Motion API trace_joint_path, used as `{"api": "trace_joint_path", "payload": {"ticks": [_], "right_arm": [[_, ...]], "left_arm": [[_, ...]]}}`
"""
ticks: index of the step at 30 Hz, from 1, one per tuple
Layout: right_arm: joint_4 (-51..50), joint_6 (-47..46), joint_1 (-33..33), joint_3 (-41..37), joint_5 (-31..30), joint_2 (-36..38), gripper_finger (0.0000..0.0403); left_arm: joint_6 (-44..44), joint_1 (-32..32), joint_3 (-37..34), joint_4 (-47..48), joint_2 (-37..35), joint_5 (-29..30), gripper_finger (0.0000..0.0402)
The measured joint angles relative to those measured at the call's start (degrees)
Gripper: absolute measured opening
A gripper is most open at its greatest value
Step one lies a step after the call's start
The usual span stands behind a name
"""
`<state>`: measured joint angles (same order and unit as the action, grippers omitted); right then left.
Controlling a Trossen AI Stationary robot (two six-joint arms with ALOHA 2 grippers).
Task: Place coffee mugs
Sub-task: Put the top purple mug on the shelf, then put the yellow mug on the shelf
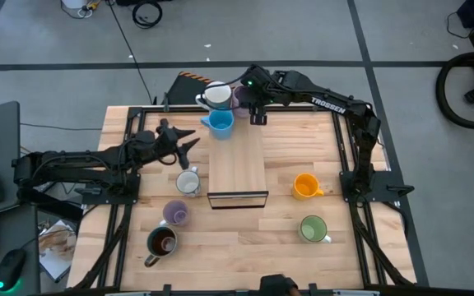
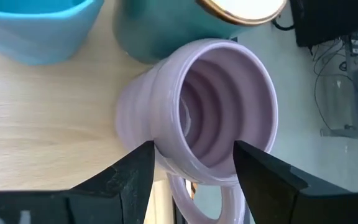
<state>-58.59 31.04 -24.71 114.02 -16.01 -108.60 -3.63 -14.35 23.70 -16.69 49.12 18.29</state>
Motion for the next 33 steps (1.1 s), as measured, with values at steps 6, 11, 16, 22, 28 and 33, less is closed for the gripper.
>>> {"api": "trace_joint_path", "payload": {"ticks": [6,11,16,22,28,33], "right_arm": [[0.0,-1.4,0.0,0.0,-2.8,0.0,0.0224],[0.1,-3.9,0.0,0.0,-3.8,0.0,0.0224],[-0.6,-3.9,1.1,0.0,-4.0,0.0,0.0224],[-1.0,-3.6,3.0,0.0,-6.6,2.9,0.0224],[-5.6,-6.0,5.0,0.1,4.6,6.1,0.0224],[-13.0,-11.5,8.7,-0.2,9.9,6.3,0.0224]], "left_arm": [[-3.0,-1.7,0.0,-0.1,0.0,3.7,0.0155],[-6.4,-5.0,0.0,-0.2,0.0,4.0,0.0155],[-6.8,-6.8,0.0,-0.2,0.0,4.0,0.0155],[-7.9,-7.1,0.0,0.2,0.0,-0.5,0.0155],[-7.7,-7.1,0.0,2.8,0.0,-4.1,0.0155],[-3.3,-7.1,0.0,5.6,0.0,-4.2,0.0155]]}}
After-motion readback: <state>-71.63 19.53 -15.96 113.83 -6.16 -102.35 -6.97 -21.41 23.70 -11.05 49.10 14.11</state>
